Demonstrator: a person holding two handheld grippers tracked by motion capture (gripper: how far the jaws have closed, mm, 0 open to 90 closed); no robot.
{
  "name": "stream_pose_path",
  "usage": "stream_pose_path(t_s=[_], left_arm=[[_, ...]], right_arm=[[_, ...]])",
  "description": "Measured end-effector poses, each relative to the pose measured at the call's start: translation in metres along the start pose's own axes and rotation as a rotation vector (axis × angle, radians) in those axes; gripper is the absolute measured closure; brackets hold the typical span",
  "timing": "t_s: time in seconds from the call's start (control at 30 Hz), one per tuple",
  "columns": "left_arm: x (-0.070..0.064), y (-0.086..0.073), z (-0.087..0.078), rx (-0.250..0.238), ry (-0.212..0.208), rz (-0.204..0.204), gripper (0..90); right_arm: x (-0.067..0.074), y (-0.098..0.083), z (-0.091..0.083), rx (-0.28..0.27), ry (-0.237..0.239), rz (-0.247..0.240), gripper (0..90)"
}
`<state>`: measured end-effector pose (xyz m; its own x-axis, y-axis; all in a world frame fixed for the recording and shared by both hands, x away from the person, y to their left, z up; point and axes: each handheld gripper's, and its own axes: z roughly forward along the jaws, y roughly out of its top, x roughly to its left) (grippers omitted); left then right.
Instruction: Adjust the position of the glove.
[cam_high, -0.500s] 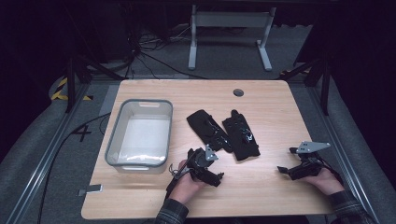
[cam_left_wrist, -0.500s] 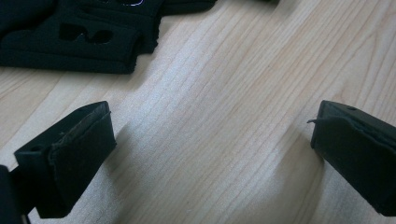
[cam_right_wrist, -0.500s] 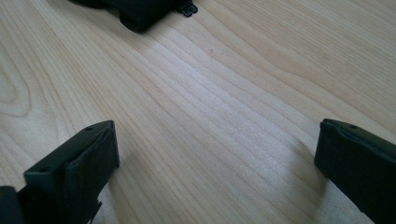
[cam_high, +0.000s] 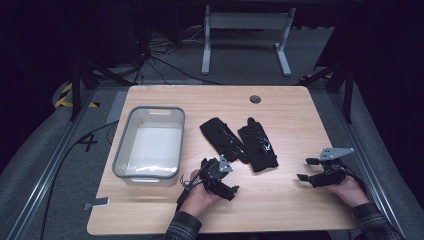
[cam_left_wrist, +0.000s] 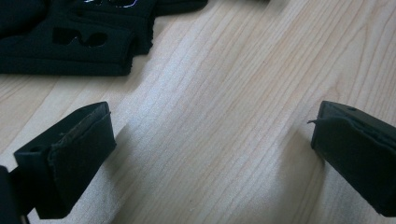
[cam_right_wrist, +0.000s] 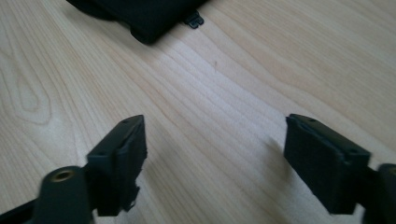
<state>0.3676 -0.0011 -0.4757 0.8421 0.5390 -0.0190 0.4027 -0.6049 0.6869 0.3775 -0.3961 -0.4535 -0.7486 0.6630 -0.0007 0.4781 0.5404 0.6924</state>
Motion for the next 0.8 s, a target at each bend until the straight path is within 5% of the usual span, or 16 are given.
stream_pose_path(t_s=[0.47, 0.8], left_arm=[[0.000, 0.000, 0.000, -0.002, -0.004, 0.004, 0.1], [0.000, 0.000, 0.000, -0.003, 0.000, 0.002, 0.4]], right_arm=[[0.003, 0.034, 0.002, -0.087, 0.076, -0.004, 85.0], [0.007, 0.052, 0.019, -0.088, 0.127, -0.019, 89.8]])
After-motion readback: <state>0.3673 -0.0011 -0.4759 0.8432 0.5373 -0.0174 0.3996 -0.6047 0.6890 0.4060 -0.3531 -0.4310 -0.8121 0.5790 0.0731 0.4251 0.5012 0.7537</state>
